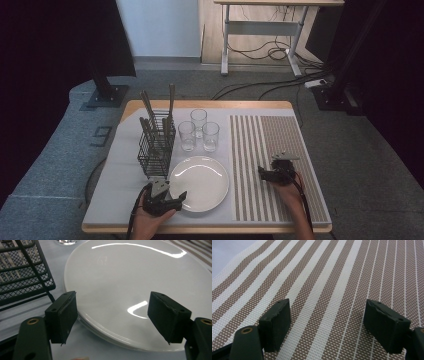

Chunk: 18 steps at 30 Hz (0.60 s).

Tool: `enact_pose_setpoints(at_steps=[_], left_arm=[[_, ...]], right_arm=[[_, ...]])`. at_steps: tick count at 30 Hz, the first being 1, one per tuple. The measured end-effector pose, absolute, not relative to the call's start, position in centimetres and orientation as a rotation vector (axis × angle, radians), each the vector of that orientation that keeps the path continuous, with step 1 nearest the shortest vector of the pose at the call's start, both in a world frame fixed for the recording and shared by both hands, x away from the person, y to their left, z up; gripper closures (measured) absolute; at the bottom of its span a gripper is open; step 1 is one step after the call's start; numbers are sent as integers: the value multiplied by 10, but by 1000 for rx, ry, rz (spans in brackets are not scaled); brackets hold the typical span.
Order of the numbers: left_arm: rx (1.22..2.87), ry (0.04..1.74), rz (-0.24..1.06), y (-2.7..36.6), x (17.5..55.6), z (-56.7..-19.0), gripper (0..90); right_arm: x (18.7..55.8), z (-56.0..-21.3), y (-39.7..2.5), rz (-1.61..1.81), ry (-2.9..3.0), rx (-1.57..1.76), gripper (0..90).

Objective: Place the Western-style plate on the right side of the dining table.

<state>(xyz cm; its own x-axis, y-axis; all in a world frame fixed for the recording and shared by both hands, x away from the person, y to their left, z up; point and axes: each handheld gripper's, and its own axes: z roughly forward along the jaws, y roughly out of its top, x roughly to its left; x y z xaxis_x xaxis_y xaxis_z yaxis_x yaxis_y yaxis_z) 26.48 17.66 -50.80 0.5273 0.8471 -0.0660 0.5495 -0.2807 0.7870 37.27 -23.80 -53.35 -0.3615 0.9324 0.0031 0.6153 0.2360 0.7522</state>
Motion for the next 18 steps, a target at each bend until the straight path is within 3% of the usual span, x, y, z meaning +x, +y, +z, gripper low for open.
enact_pose_setpoints(at_steps=[18], left_arm=[[1988,1127,474,170,263,-508,234]], right_arm=[[366,-531,-232,900,2019,1331,257]])
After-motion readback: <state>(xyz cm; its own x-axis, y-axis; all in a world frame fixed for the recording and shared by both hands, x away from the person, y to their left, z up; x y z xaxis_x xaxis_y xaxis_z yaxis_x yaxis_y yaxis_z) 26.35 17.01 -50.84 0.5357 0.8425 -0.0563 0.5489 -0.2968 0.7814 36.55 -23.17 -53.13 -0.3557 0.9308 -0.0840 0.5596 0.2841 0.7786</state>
